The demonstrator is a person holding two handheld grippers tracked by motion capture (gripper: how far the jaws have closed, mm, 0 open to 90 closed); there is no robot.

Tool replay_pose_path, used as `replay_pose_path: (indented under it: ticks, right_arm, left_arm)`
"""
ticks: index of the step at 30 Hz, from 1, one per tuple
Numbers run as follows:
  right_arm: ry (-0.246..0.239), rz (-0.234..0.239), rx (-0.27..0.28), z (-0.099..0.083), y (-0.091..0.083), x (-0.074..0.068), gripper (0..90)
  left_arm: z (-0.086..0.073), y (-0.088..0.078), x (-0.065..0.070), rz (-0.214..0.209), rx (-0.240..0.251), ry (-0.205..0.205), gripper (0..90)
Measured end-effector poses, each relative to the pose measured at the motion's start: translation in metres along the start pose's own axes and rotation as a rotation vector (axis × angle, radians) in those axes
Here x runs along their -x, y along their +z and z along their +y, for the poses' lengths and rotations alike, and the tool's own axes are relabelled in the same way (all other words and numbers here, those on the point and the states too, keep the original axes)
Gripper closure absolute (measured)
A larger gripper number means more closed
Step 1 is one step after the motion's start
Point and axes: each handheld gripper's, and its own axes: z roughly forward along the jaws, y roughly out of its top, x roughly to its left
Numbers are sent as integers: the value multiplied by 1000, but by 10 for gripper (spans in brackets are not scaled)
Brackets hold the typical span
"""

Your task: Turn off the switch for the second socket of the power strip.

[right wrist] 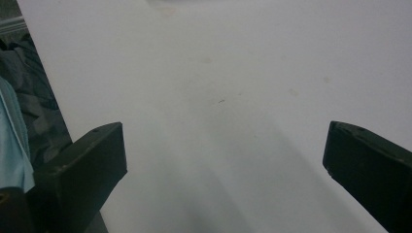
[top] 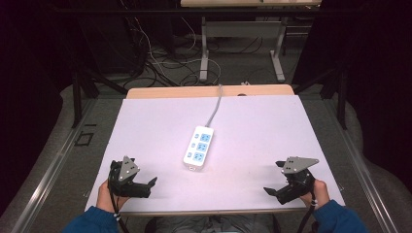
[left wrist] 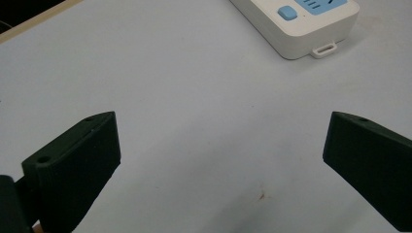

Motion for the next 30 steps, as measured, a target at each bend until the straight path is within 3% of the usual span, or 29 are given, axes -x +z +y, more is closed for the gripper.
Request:
replay_pose_path:
  ticks: [13,19,30]
  right_arm:
    - [-8,-1,1,0,1,1,18]
    - [-9,-7,-4,0,1,1,18]
    - [-2,-3,-5,0,1,0,19]
  left_arm:
    - [13,13,3,2,1,13,0]
    - [18,14,-1,21,6,22,0]
    - [29,26,-6,13,8,13,0]
